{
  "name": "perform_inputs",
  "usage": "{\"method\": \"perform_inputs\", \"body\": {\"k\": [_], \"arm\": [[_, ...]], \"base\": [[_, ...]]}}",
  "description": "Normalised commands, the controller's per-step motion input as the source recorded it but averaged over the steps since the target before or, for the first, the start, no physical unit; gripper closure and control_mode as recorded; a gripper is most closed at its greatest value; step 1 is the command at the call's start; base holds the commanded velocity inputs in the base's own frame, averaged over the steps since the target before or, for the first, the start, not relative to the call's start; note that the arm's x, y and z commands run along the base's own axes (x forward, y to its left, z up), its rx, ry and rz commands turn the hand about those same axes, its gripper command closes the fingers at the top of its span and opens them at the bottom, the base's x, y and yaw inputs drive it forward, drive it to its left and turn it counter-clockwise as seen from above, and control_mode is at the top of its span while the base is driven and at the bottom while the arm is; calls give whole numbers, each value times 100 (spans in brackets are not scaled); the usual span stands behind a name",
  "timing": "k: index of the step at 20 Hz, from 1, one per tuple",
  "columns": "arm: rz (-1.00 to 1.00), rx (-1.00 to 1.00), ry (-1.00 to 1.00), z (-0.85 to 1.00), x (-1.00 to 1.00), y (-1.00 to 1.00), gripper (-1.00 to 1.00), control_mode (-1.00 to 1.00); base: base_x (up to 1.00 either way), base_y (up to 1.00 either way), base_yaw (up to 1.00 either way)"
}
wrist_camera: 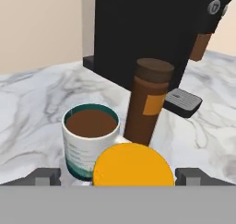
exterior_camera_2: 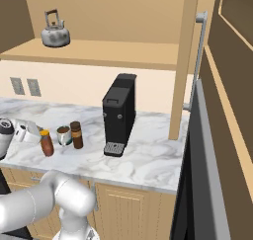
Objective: Pick the cinnamon and honey bottle from the cabinet and place them next to the mug.
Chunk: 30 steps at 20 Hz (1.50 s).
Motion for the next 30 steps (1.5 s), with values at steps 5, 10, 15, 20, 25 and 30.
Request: {"method": "perform_inputs", "body": {"k": [5, 10, 15, 20, 25, 30], "arm": [[0, 0, -1, 42, 0, 0, -100, -100], [0, 0, 0, 41, 0, -23, -100, -100], [5, 6, 0, 25, -2, -71, -100, -100], [17, 12, 0, 16, 0, -99, -100, -100], [27, 14, 0, 51, -3, -87, -100, -100], [32, 14, 0, 87, -43, -58, -100, -100]], "base": [[0, 0, 0], [0, 0, 0], [0, 0, 0], [0, 0, 0], [0, 0, 0], [0, 0, 0]]}}
